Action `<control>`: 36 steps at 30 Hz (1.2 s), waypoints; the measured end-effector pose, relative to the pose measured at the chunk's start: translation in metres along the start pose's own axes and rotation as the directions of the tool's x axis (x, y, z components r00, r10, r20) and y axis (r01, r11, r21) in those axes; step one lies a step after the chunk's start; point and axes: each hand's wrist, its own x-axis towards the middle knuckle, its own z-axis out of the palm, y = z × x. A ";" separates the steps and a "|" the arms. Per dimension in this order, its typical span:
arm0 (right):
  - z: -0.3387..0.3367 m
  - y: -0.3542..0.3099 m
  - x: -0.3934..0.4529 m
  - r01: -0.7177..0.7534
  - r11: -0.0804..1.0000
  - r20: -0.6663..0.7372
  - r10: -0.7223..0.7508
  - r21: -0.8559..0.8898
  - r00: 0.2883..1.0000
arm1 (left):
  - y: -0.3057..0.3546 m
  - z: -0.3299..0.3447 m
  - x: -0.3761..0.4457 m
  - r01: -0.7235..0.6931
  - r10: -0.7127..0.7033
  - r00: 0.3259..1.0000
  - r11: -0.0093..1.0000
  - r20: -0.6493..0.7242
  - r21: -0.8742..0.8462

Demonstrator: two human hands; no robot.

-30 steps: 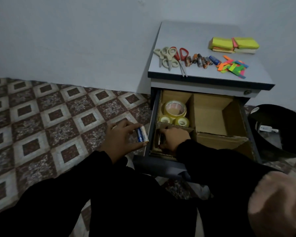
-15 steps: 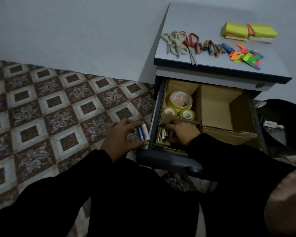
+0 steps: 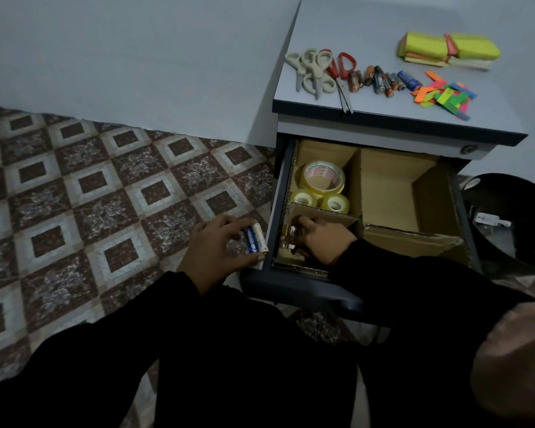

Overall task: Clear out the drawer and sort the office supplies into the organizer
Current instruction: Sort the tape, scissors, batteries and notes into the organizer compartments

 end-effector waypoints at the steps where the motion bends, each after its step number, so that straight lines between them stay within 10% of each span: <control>1: 0.003 0.000 0.000 -0.006 1.000 -0.009 0.006 -0.010 1.000 | 0.001 0.000 0.000 0.001 -0.001 1.000 1.000 -0.002 0.000; 17: 0.014 -0.010 0.008 -0.108 0.625 0.041 0.122 0.773 0.992 | 0.006 -0.006 -0.004 0.036 -0.039 0.998 0.996 -0.043 -0.079; 25: 0.026 -0.004 0.020 -0.263 0.545 0.264 0.077 0.796 0.961 | 0.004 -0.006 -0.006 0.052 -0.053 0.998 0.996 -0.021 -0.070; 36: 0.021 -0.003 0.016 -0.237 0.477 0.236 0.062 0.847 0.970 | 0.011 0.007 0.005 -0.066 0.064 0.996 0.997 -0.068 -0.029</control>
